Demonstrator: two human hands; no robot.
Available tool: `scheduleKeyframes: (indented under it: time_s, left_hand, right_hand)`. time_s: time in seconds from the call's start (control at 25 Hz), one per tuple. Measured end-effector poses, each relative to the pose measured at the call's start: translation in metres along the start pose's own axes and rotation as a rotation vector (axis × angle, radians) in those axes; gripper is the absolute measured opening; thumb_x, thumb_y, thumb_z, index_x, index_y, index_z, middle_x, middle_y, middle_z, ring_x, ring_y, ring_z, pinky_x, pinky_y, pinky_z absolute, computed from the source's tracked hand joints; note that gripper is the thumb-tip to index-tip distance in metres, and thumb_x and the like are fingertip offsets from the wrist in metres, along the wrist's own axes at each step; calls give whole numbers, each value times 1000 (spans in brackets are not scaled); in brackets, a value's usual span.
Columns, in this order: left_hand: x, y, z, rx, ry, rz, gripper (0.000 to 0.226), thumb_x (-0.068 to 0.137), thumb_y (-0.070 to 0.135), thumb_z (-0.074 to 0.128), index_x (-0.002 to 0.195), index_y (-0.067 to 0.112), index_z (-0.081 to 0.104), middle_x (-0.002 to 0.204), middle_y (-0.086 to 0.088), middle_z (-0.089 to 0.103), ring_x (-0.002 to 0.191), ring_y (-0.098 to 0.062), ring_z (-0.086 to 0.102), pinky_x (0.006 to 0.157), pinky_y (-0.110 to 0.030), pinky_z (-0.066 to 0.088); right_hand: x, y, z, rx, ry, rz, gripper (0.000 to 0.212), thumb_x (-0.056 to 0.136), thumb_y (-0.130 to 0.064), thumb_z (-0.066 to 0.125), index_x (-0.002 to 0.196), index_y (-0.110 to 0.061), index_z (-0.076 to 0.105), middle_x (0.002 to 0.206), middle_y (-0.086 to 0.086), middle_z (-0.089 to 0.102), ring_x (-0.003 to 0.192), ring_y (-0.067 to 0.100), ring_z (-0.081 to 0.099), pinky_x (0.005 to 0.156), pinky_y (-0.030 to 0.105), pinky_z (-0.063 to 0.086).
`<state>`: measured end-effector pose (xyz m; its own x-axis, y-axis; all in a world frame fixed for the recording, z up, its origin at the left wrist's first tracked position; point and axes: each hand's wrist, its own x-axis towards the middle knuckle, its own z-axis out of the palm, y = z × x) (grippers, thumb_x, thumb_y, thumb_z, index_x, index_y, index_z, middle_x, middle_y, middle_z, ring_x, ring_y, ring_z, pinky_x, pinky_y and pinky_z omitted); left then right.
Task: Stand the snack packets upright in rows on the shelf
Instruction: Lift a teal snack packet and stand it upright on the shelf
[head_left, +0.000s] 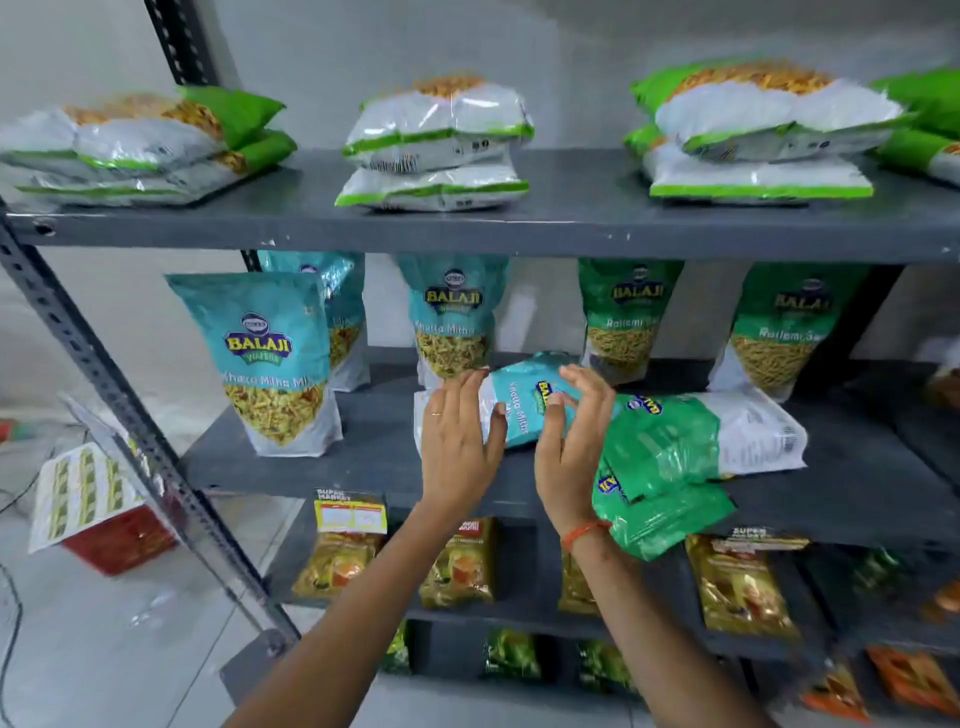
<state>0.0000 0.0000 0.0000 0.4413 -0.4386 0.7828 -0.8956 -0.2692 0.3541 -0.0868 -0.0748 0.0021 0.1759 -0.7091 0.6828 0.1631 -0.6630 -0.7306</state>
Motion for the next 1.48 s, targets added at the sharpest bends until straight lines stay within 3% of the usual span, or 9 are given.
scheduleKeyframes:
  time_s: [0.2, 0.28, 0.4, 0.6, 0.76, 1.0, 1.16, 1.28, 1.48]
  left_hand:
    - [-17, -72, 68, 306, -665, -94, 77, 91, 55, 34, 147, 14, 1, 160, -5, 5, 147, -22, 0, 119, -42, -2]
    - [-20, -87, 84, 349, -703, 1, 81, 89, 59, 34, 147, 13, 1, 160, -6, 5, 147, -24, 0, 117, -43, -5]
    - [-24, -92, 89, 426, -542, 97, 76, 83, 53, 55, 142, 11, 31, 150, -9, 37, 139, -26, 33, 112, -50, 25]
    - [-35, -92, 88, 450, -416, 168, 71, 76, 21, 70, 139, 14, 38, 144, -6, 46, 134, -28, 41, 105, -54, 38]
    - [-23, -91, 71, 320, -238, 147, 54, 80, 9, 62, 131, 16, 50, 135, -2, 57, 126, -28, 51, 101, -57, 41]
    - [-2, -85, 21, -612, -165, -503, 26, 97, 26, 41, 80, 34, 58, 74, 9, 65, 69, 3, 55, 60, -26, 44]
    - [-14, -84, 1, -1006, -316, -816, 24, 97, 22, 42, 91, 18, 64, 81, 7, 74, 78, -9, 68, 70, -25, 55]
    - [-26, -81, -7, -1079, -355, -870, 25, 94, 29, 45, 93, 16, 66, 88, 1, 74, 83, -16, 68, 78, -35, 56]
    - [-42, -77, -22, -1152, -342, -837, 26, 96, 30, 43, 102, 20, 66, 96, 2, 76, 91, -16, 70, 72, -26, 57]
  right_hand:
    - [-31, 83, 47, 69, -39, 885, 27, 99, -9, 40, 116, 7, 53, 124, 25, 57, 114, 32, 53, 99, 36, 41]
    - [-26, 98, 58, 323, 80, 1156, 30, 99, -12, 37, 121, 0, 54, 128, 19, 58, 119, 30, 54, 90, 31, 45]
    - [-26, 114, 64, 523, 151, 1279, 33, 97, -11, 35, 122, -7, 56, 120, 11, 60, 111, 23, 56, 77, 22, 46]
    - [-27, 123, 71, 741, 86, 1342, 24, 99, -13, 37, 110, -10, 59, 98, 7, 64, 87, 17, 61, 82, 29, 49]
    - [-17, 124, 79, 886, -87, 1360, 24, 100, -16, 35, 107, -11, 57, 103, 8, 61, 92, 19, 59, 87, 34, 46]
    - [-5, 116, 55, 845, -383, 1193, 21, 88, -23, 44, 100, -22, 62, 86, -6, 76, 92, 12, 63, 75, 24, 53]
    - [-2, 100, 14, 799, -594, 1055, 27, 82, -15, 61, 107, -21, 64, 101, -3, 75, 95, 9, 68, 76, 20, 56]
    - [-7, 82, -9, 664, -639, 970, 44, 57, -27, 88, 96, -22, 70, 100, -1, 77, 95, 14, 70, 75, 25, 59]
    - [-10, 52, -27, 540, -623, 843, 35, 60, -16, 78, 93, -21, 67, 90, -5, 78, 84, 12, 72, 67, 26, 61]
